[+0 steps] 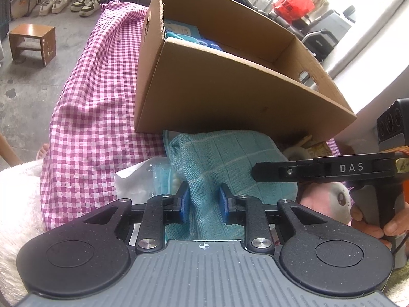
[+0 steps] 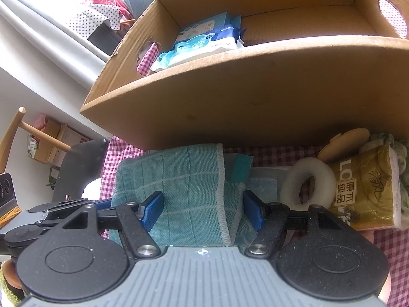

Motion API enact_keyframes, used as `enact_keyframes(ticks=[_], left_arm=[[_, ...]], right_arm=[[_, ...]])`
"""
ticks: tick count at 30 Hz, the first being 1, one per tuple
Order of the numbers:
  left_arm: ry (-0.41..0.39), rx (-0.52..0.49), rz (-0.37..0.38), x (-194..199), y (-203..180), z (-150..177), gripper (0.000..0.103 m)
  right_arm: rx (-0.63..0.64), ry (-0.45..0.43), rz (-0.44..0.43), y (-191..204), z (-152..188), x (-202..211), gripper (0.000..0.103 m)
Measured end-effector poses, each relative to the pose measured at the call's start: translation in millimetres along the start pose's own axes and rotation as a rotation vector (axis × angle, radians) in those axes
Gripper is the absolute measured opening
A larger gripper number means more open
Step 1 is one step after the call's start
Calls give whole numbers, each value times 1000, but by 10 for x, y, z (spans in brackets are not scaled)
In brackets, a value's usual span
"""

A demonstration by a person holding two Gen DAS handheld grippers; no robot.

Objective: Organize soft objects
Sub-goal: 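Pinch the teal towel edge with the left gripper while the right gripper closes beside it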

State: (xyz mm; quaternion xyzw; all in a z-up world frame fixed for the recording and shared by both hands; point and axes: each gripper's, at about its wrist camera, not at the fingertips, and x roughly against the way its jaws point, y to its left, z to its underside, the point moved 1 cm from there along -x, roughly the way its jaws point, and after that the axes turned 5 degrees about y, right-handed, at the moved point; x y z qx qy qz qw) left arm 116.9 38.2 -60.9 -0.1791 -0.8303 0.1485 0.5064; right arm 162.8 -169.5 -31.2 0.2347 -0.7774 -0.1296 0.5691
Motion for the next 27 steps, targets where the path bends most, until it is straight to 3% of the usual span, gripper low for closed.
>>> enact_keyframes(ticks=[12, 20, 27], left_arm=[[-16, -32, -4, 22, -73, 16, 16], [-16, -43, 1, 10, -66, 14, 14], [-35, -54, 20, 75, -83, 7, 8]], right_arm=[[-9, -27, 0, -17, 43, 85, 58], [-17, -30, -7, -35, 64, 79, 56], [-27, -42, -27, -42, 67, 172, 43]])
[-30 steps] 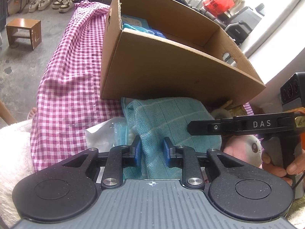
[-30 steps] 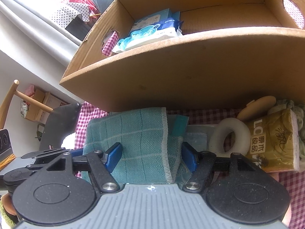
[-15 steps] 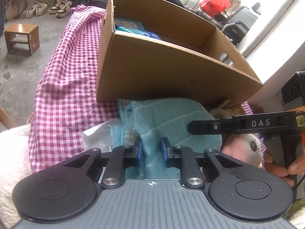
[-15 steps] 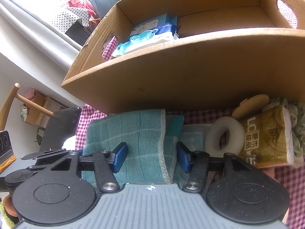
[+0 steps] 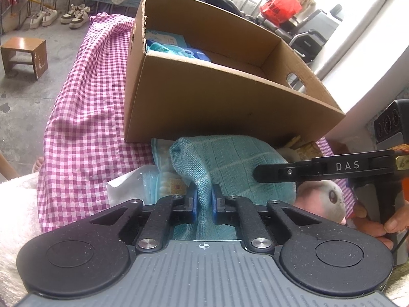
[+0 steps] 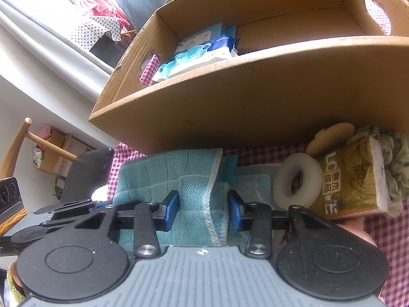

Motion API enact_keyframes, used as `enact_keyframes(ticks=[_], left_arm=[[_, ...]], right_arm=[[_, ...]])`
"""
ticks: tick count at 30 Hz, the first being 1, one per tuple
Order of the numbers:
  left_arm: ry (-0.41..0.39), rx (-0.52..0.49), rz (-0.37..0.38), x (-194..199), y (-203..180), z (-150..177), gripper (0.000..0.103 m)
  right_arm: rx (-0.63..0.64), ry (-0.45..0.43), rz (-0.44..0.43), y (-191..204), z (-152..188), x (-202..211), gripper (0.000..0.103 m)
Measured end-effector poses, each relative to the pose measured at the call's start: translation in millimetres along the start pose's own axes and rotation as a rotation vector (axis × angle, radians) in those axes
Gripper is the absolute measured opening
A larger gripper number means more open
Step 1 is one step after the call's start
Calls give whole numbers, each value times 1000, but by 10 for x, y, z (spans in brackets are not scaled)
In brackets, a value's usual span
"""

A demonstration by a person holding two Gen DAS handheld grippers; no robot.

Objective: Organize soft objects
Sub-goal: 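Pinch the teal towel edge with the left gripper while the right gripper closes beside it, then lift the teal towel with both grippers and carry it over the cardboard box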

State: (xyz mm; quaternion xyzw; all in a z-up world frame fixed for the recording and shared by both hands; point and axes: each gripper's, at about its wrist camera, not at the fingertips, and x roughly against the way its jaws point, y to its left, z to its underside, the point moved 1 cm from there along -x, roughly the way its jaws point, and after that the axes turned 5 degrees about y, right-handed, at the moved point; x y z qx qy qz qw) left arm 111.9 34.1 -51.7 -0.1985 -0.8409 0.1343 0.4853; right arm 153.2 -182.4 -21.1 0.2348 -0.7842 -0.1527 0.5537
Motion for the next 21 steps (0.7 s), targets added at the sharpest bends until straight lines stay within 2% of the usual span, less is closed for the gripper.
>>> enact_keyframes(ticks=[8, 14, 21], left_arm=[[-33, -6, 10, 126, -46, -19, 8], [-71, -19, 18, 271, -82, -48, 7], [-132, -37, 88, 537, -140, -151, 7]], right_arm=[[-3, -12, -26, 32, 10, 88, 40], [13, -56, -64, 118, 34, 221, 37], [52, -123, -136, 317, 45, 525, 31]])
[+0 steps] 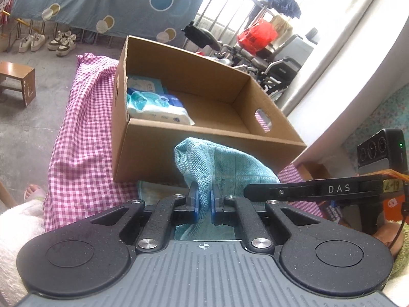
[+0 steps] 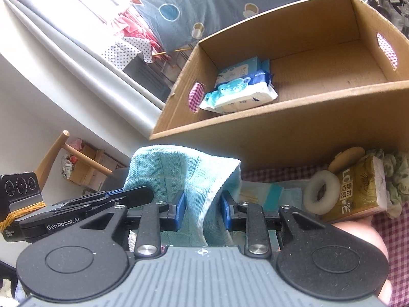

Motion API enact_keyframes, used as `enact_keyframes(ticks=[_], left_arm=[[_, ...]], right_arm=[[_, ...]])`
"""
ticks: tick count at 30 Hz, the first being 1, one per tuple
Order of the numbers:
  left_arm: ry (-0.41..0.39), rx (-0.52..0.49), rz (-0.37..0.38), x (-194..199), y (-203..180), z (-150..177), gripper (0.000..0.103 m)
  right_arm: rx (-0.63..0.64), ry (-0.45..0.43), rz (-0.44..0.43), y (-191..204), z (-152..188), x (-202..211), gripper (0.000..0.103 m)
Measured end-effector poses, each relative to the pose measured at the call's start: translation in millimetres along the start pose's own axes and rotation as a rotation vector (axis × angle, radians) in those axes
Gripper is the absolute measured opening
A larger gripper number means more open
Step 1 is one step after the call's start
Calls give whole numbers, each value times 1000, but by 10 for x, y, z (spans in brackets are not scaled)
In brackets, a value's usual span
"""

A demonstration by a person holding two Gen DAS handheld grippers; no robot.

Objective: Organize soft objects
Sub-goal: 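Lift the teal towel with both grippers and carry it over the cardboard box, then lower the towel into the box beside the wet-wipes pack and open both grippers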

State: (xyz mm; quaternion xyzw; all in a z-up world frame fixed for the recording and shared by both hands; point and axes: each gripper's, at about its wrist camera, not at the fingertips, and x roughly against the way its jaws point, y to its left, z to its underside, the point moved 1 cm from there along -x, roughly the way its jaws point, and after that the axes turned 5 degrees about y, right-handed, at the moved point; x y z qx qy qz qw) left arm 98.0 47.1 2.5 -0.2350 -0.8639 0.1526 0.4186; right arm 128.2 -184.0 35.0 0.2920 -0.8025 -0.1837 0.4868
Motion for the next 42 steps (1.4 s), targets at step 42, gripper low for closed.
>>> enact_keyframes(ticks=[42], left_arm=[[80, -137, -78, -1073, 265, -1459, 6]], right_arm=[[117, 155, -30, -532, -1805, -875, 30]])
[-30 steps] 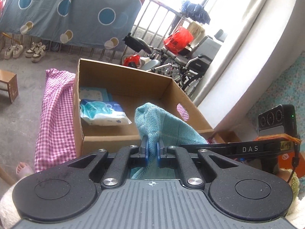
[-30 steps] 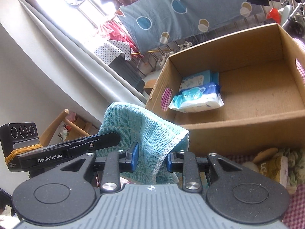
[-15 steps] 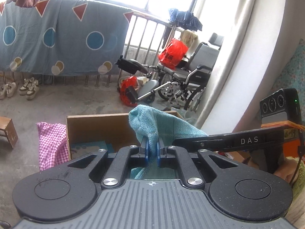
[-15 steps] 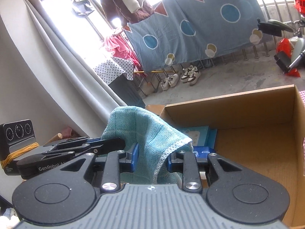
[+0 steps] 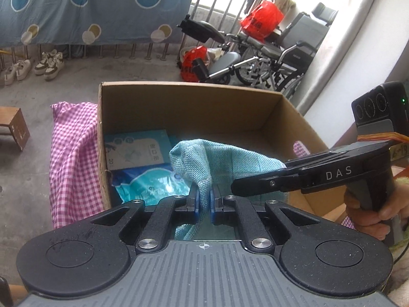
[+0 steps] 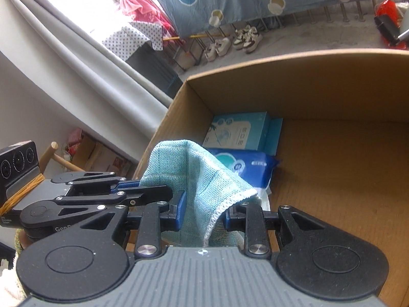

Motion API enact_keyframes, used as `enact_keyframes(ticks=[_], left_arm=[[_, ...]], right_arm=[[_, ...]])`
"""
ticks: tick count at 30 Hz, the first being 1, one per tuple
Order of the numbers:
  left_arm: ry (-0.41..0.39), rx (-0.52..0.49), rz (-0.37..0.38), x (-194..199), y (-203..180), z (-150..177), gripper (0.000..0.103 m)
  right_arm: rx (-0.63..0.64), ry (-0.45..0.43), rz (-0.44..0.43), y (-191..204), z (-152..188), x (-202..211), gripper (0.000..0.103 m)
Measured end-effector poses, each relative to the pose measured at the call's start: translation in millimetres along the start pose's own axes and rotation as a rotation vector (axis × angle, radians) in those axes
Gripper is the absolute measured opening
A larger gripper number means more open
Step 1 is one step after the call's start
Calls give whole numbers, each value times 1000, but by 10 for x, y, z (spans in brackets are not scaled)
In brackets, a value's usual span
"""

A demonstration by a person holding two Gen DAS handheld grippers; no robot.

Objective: Organize soft objects
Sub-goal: 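Lower the towel into the box beside the wet-wipes pack and open both grippers, then withdraw both grippers up out of the cardboard box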

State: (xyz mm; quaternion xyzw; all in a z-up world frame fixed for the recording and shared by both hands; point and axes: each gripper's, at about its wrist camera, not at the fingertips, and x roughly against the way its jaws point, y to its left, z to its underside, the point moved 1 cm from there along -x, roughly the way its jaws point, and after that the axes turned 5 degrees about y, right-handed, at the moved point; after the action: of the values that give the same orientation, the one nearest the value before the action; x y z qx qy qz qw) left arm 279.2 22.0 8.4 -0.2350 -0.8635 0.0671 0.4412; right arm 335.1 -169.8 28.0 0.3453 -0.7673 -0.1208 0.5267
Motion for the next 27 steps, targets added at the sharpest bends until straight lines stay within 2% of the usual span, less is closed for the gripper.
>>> enact_keyframes(ticks=[5, 7, 8, 9, 10, 11, 13, 16, 18, 21, 24, 27], left_arm=[[77, 1, -29, -5, 5, 117, 9], [100, 14, -48, 10, 19, 145, 15], [107, 21, -57, 24, 31, 155, 22], [110, 31, -59, 51, 48, 166, 35], [100, 42, -56, 94, 62, 175, 40], [83, 49, -53, 145, 68, 185, 46], [37, 51, -45, 281, 56, 204, 49], [-24, 57, -31, 508, 27, 240, 67], [-77, 60, -37, 674, 7, 291, 83], [-160, 70, -52, 894, 9, 400, 99], [-235, 105, -69, 1055, 52, 529, 100], [-259, 134, -91, 1119, 123, 675, 100]], right_arm=[[-55, 185, -24, -107, 24, -287, 32], [-65, 242, -19, -133, 26, -385, 35], [-68, 264, -4, -141, 27, -430, 38], [-63, 294, 6, -151, 16, -467, 46], [-71, 304, 14, -165, 16, -479, 55], [-83, 309, 27, -179, 11, -472, 58], [-76, 294, 43, -166, -14, -382, 59], [-59, 219, 67, -108, -98, -154, 59], [-40, 166, 83, -49, -161, -35, 59], [-1, 135, 126, 45, -250, -87, 57], [23, 167, 154, 96, -297, -333, 49], [37, 208, 188, 102, -325, -618, 47]])
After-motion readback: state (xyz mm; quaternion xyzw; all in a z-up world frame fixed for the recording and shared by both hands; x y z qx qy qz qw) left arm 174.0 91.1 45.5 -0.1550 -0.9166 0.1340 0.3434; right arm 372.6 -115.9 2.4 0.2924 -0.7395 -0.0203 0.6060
